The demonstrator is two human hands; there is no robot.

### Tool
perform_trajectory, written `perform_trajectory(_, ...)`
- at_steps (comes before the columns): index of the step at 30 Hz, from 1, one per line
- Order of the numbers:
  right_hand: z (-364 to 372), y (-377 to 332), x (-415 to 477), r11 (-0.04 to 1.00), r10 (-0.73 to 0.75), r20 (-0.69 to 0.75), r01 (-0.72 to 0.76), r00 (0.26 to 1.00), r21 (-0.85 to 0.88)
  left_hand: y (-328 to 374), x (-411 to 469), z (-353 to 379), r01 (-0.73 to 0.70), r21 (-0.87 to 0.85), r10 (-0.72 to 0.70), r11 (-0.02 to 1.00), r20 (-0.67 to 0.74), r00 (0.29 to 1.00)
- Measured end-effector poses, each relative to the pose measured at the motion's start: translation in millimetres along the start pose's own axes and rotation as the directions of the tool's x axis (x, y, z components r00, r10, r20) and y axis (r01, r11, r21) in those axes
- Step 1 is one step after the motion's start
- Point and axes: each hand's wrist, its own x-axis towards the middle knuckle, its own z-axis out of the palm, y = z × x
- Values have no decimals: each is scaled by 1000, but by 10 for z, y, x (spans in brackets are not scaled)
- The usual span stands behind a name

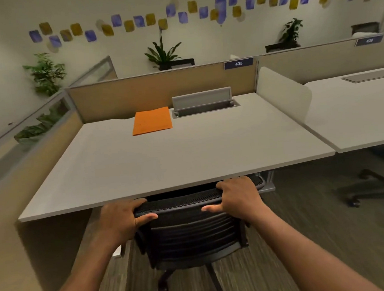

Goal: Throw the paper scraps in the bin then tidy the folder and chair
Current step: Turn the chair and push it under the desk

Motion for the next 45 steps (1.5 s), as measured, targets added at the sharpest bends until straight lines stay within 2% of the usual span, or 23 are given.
perform_trajectory(5, 67, 28, 209, 1000, -3, -32, 3, 999, -12, -63, 157, 3, 0, 38, -2, 999, 54, 999)
perform_trajectory(9, 69, 19, 309, 999, 2, -13, -2, 1000, -37, -146, 277, 70, -18, 51, 16, 999, 42, 999)
perform_trajectory(17, 97, 56, 535, 999, 22, 35, -20, 999, -51, -287, 502, 204, -36, 39, 35, 999, 25, 999)
perform_trajectory(20, 129, 73, 630, 999, 31, 31, -29, 999, -45, -352, 618, 224, -49, -15, 50, 999, 36, 998)
perform_trajectory(24, 150, 81, 732, 998, 33, 39, -32, 999, -48, -392, 742, 274, -27, -89, 27, 996, -3, 1000)
perform_trajectory(29, 171, 86, 859, 999, 46, 60, -45, 997, -24, -398, 889, 353, 42, -56, -43, 998, -22, 999)
perform_trajectory(32, 172, 101, 927, 999, 43, 90, -43, 995, -9, -417, 934, 414, 76, -50, -76, 996, 17, 997)
perform_trajectory(39, 137, 203, 949, 998, 35, 143, -43, 989, 50, -367, 1068, 413, 78, -23, -72, 997, 207, 976)
perform_trajectory(45, 103, 223, 964, 991, 37, 241, -67, 970, 119, -303, 1048, 292, 119, -37, -105, 992, 260, 960)
